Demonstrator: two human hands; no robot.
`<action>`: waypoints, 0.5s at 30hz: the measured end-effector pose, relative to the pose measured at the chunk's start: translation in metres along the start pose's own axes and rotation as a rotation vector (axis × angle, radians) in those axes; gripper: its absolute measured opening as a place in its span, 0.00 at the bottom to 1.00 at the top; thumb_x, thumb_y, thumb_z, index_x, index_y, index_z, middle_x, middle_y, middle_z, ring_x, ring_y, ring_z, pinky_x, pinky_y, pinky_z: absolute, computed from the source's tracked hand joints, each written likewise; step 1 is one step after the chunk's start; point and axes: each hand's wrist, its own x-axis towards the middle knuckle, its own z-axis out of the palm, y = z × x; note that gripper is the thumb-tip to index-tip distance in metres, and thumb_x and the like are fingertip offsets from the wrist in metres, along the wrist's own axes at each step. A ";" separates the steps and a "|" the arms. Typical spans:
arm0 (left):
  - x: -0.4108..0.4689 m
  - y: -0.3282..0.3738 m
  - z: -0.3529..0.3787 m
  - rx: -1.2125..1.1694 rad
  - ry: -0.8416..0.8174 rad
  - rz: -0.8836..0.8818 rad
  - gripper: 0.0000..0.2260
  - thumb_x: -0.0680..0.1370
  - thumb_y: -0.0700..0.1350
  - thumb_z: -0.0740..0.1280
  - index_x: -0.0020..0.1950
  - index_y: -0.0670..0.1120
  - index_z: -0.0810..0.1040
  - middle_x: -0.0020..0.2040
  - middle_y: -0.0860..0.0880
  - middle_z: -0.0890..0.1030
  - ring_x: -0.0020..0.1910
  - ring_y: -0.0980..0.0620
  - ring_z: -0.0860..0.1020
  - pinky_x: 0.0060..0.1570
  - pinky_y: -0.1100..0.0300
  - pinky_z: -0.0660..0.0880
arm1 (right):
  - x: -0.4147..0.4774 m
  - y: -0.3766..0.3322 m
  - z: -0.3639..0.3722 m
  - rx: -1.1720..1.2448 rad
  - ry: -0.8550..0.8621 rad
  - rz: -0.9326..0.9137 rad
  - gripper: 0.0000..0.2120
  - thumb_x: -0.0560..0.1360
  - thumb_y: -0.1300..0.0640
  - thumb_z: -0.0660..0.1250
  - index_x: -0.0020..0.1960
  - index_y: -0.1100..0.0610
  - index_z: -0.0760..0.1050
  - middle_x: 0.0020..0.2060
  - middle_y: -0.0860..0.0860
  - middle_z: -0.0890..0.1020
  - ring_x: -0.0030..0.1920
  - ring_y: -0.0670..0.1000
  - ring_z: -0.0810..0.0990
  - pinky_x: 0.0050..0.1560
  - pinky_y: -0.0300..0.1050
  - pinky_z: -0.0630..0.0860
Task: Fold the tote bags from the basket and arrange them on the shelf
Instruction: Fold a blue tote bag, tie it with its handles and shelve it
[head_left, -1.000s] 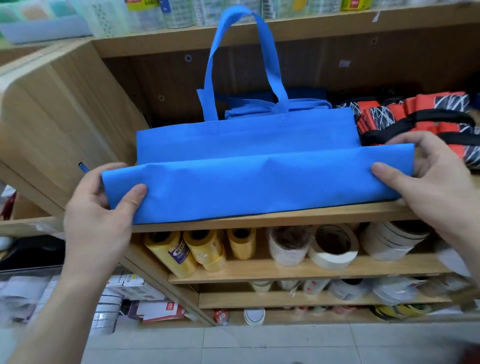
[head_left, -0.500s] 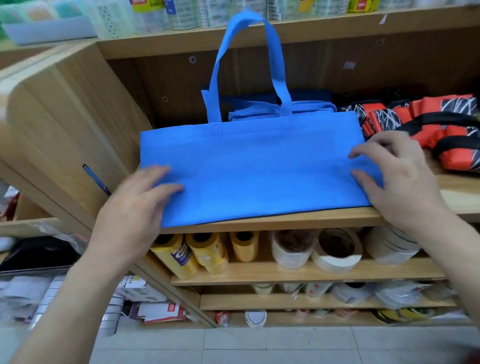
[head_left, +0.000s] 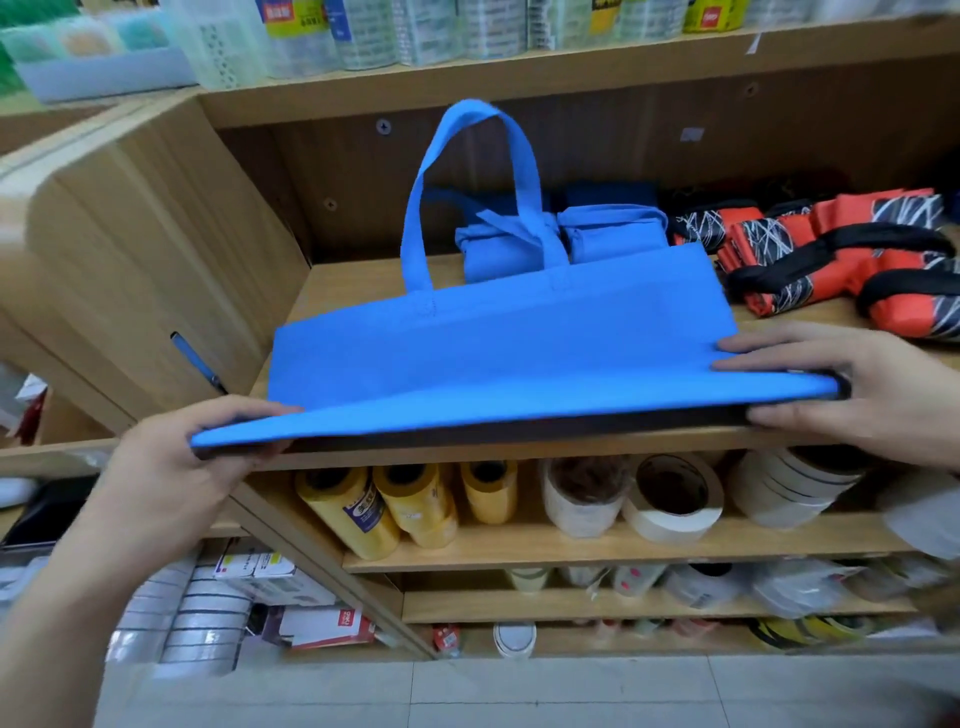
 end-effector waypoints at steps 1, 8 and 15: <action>-0.001 0.005 0.004 -0.048 0.068 -0.038 0.17 0.74 0.35 0.72 0.43 0.61 0.82 0.37 0.64 0.82 0.39 0.68 0.78 0.38 0.78 0.69 | -0.003 -0.002 -0.001 0.085 0.031 0.018 0.26 0.61 0.22 0.64 0.55 0.31 0.78 0.57 0.35 0.80 0.60 0.37 0.77 0.62 0.29 0.68; -0.002 0.020 0.034 -0.137 0.386 -0.204 0.07 0.76 0.51 0.71 0.50 0.57 0.75 0.40 0.59 0.82 0.45 0.55 0.81 0.48 0.53 0.76 | 0.002 -0.009 0.018 0.170 0.436 0.185 0.06 0.77 0.49 0.65 0.46 0.49 0.79 0.31 0.39 0.81 0.37 0.34 0.79 0.36 0.22 0.69; -0.002 0.027 0.041 0.186 0.427 -0.089 0.11 0.78 0.47 0.68 0.61 0.51 0.78 0.32 0.48 0.78 0.37 0.42 0.77 0.41 0.49 0.75 | 0.008 -0.022 0.035 -0.213 0.636 0.301 0.21 0.78 0.40 0.63 0.53 0.58 0.76 0.29 0.53 0.75 0.35 0.62 0.76 0.38 0.53 0.73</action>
